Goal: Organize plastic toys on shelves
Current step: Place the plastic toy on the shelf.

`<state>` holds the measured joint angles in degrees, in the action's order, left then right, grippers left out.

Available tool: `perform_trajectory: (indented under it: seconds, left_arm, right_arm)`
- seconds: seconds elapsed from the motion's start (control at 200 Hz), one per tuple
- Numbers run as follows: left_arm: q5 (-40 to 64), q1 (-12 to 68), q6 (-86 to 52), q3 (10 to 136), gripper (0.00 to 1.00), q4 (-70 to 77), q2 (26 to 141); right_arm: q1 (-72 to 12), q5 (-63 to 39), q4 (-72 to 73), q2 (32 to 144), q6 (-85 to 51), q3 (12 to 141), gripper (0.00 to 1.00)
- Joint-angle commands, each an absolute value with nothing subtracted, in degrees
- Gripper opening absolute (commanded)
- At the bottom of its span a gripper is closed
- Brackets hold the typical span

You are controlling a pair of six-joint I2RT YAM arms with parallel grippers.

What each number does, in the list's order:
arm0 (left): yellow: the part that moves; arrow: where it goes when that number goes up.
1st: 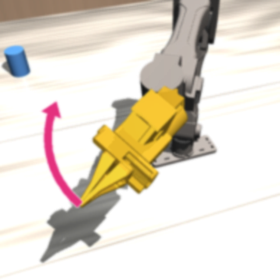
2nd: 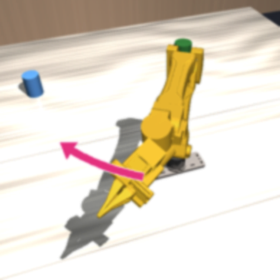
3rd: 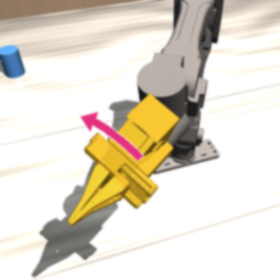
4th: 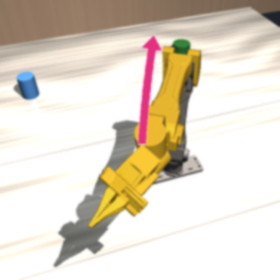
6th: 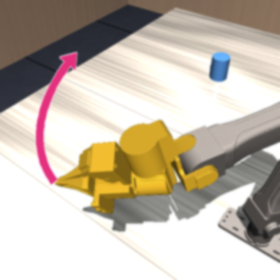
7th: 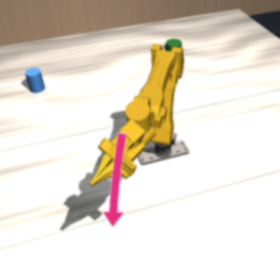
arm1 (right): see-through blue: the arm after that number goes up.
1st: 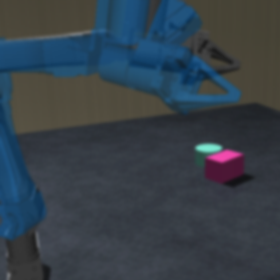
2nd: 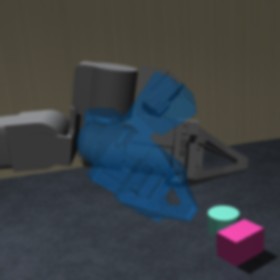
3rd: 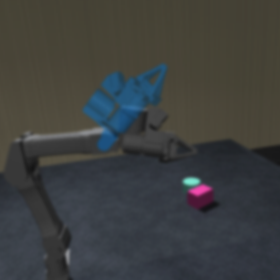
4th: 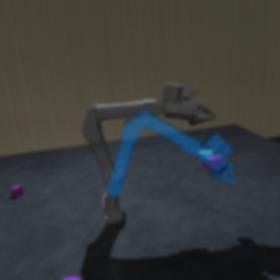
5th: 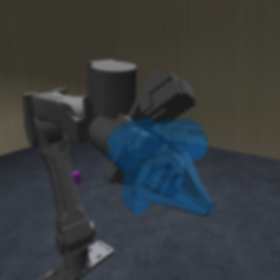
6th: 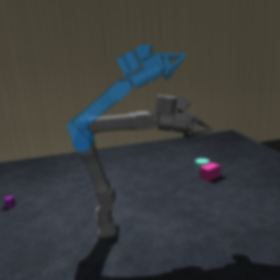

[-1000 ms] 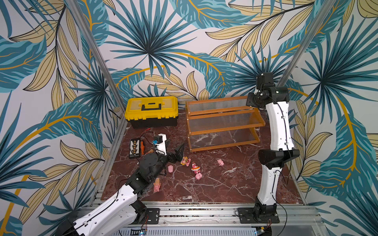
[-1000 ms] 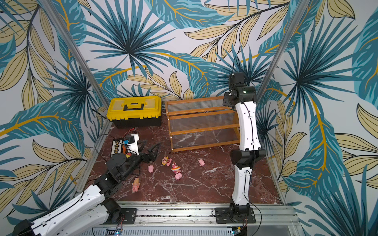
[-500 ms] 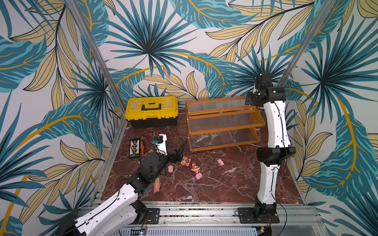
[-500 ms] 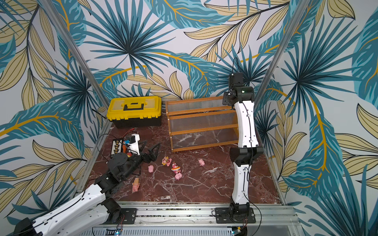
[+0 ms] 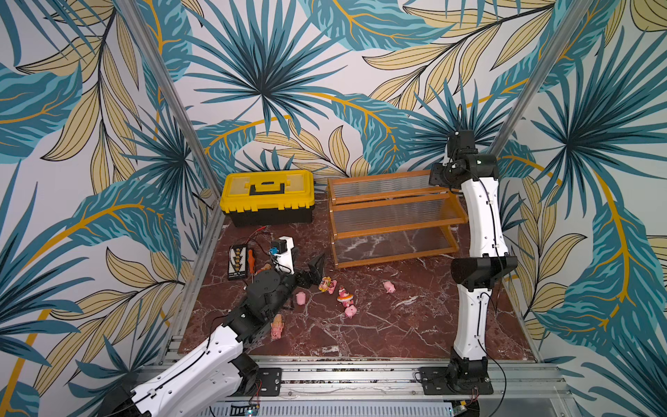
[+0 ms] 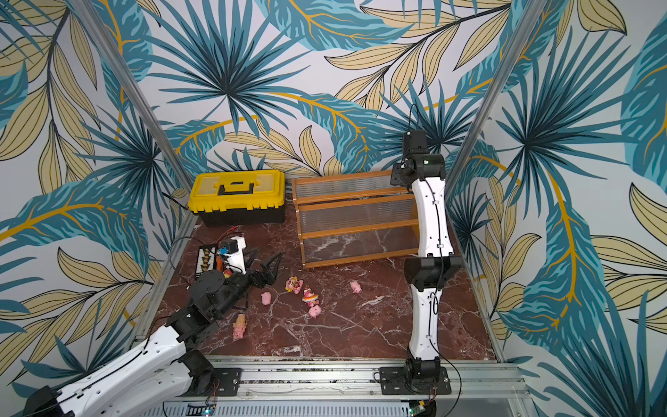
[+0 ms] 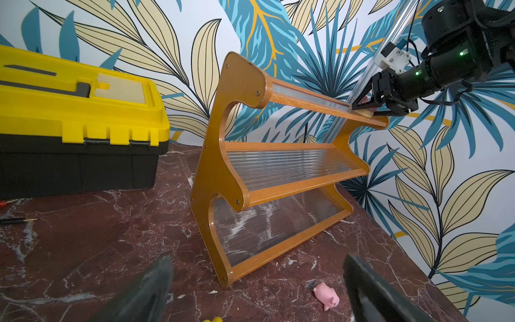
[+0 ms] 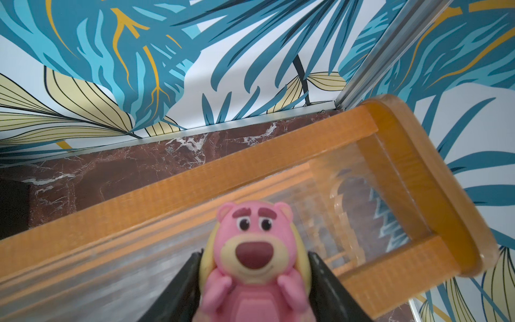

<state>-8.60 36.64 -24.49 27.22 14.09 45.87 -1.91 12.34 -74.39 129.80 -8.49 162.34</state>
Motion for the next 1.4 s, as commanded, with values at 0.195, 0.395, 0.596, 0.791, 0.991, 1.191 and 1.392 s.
perform_trajectory:
  seconds: [0.195, 0.395, 0.596, 0.791, 0.991, 1.191, 1.392]
  left_arm:
    - [-8.79, 36.3, -24.09, 27.06, 0.99, 15.03, 46.5]
    - [-8.53, 36.1, -23.83, 27.07, 0.99, 15.05, 46.42]
    - [-8.2, 35.95, -23.71, 27.25, 0.99, 14.61, 45.9]
    - [-8.34, 35.8, -23.26, 27.5, 0.99, 14.86, 45.02]
    - [-8.53, 35.71, -23.06, 28.25, 0.99, 15.03, 45.46]
    - [-8.09, 35.77, -23.18, 28.83, 0.99, 14.81, 45.79]
    - [-8.74, 35.75, -23.47, 28.48, 0.99, 13.5, 43.5]
  right_arm:
    - [-1.11, 9.61, -74.8, 130.07, -1.79, 163.21, 0.6]
    - [-0.53, 6.37, -74.6, 129.71, 1.04, 162.6, 0.59]
    - [-0.53, 5.81, -73.49, 128.27, -0.13, 162.76, 0.78]
    - [-0.94, 4.98, -74.68, 125.08, -1.86, 162.47, 0.99]
    - [-2.33, 5.0, -76.66, 121.73, -2.68, 159.49, 0.99]
    - [-3.55, 4.72, -76.27, 120.28, -2.47, 156.37, 0.99]
    - [-7.12, 6.55, -71.77, 115.59, -1.46, 148.18, 0.99]
